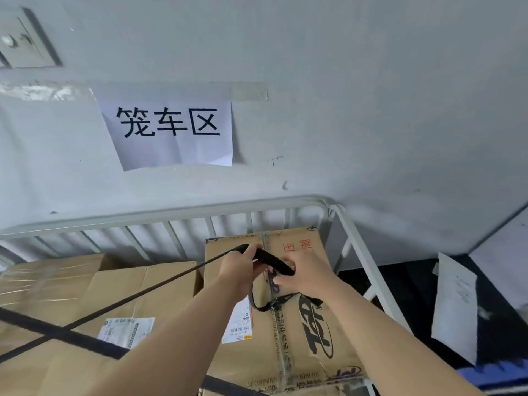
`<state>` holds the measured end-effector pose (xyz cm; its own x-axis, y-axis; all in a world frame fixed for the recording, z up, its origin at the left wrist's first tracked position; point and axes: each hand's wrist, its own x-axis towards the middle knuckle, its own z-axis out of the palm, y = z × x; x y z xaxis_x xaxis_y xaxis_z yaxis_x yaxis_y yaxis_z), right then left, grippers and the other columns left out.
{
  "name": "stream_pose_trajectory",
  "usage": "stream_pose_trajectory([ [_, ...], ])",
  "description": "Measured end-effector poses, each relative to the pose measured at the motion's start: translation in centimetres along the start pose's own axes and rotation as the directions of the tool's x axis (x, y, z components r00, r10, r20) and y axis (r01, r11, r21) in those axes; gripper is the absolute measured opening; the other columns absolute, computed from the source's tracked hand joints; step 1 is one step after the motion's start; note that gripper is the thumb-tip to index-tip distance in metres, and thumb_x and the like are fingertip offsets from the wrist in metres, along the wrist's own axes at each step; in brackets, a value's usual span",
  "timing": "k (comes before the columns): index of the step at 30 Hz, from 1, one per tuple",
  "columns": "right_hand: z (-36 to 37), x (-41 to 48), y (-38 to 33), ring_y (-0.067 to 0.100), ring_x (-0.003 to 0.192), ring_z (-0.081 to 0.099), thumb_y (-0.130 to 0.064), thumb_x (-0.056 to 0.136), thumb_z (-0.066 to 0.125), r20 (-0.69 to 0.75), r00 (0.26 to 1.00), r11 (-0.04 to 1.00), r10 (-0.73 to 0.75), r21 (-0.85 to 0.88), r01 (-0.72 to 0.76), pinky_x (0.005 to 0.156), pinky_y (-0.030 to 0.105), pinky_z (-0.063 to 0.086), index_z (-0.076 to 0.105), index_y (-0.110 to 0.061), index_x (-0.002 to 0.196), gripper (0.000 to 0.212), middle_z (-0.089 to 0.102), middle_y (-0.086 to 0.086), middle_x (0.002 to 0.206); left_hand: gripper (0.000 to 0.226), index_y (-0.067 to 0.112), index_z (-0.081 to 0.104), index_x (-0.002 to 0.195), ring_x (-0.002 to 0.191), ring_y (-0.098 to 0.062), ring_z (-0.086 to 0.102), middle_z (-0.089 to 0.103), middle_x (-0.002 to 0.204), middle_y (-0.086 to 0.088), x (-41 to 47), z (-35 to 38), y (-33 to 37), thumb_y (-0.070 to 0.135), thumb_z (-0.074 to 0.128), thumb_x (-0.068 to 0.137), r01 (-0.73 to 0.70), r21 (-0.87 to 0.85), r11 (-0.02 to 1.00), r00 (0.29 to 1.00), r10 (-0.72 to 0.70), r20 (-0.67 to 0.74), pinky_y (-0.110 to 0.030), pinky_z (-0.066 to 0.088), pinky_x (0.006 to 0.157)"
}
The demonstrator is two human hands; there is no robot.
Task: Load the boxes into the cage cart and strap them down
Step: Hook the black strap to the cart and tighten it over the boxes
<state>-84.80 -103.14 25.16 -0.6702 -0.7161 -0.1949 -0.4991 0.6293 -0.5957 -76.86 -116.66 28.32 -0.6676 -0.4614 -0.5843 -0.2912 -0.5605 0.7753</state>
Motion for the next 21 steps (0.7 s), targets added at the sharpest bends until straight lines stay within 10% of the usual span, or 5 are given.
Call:
stream_pose_trajectory([
  [5,-0.1,2.7,2.7,0.008,0.068,0.058,-0.032,0.085,0.061,-0.11,0.99,0.995,0.083,-0.039,-0.088,0.057,0.025,0.044,0.054,-0.032,0.085,0.007,0.06,-0.009,0.076,0.027,-0.006,0.056,0.104,0.086,-0.022,0.065,0.065,0.094,-0.015,3.3,1.8,-0.1,0.02,0.052,0.098,0.12,0.064,0.991,0.993,-0.119,-0.019,-0.034,0.054,0.089],
  [9,-0.7,4.4,4.9,0.015,0.08,0.058,-0.026,0.092,0.055,-0.072,0.993,0.988,0.09,-0.118,-0.098,0.061,0.026,0.042,0.058,-0.02,0.096,0.008,0.062,-0.002,0.09,0.034,-0.003,0.069,0.089,0.067,-0.02,0.067,0.07,0.082,-0.015,4.3,1.4,-1.1,0.028,0.056,0.096,-0.002,0.526,0.851,0.997,-0.036,0.063,-0.03,0.059,0.066],
  [12,-1.5,4.4,7.3,0.014,0.085,0.059,-0.022,0.089,0.058,-0.057,0.99,0.99,0.128,-0.049,-0.13,0.069,0.027,0.047,0.059,-0.022,0.102,0.012,0.062,-0.004,0.093,0.026,0.018,0.065,0.114,0.081,-0.009,0.061,0.067,0.102,0.004,5.7,1.8,-0.9,0.032,0.061,0.092,-0.316,0.868,0.384,0.943,0.224,0.244,-0.017,0.046,0.065],
  [14,-2.1,4.1,8.8,0.011,0.087,0.06,-0.021,0.088,0.061,-0.045,0.987,0.988,0.155,0.001,-0.155,0.072,0.025,0.048,0.06,-0.024,0.107,0.019,0.062,-0.006,0.096,0.038,0.023,0.053,0.131,0.098,-0.012,0.058,0.061,0.12,0.003,7.0,2.5,-1.1,0.035,0.055,0.095,-0.361,0.921,0.147,0.932,0.099,0.349,-0.021,0.046,0.075],
  [21,-2.7,4.4,12.0,0.007,0.078,0.059,-0.021,0.086,0.064,-0.024,0.988,0.988,0.151,0.024,-0.151,0.061,0.022,0.043,0.059,-0.03,0.098,0.016,0.059,-0.01,0.088,0.019,0.017,0.063,0.088,0.06,-0.013,0.056,0.063,0.073,-0.002,9.7,7.6,-3.3,0.028,0.051,0.096,-0.384,0.904,0.187,0.91,-0.088,0.405,-0.026,0.045,0.057],
])
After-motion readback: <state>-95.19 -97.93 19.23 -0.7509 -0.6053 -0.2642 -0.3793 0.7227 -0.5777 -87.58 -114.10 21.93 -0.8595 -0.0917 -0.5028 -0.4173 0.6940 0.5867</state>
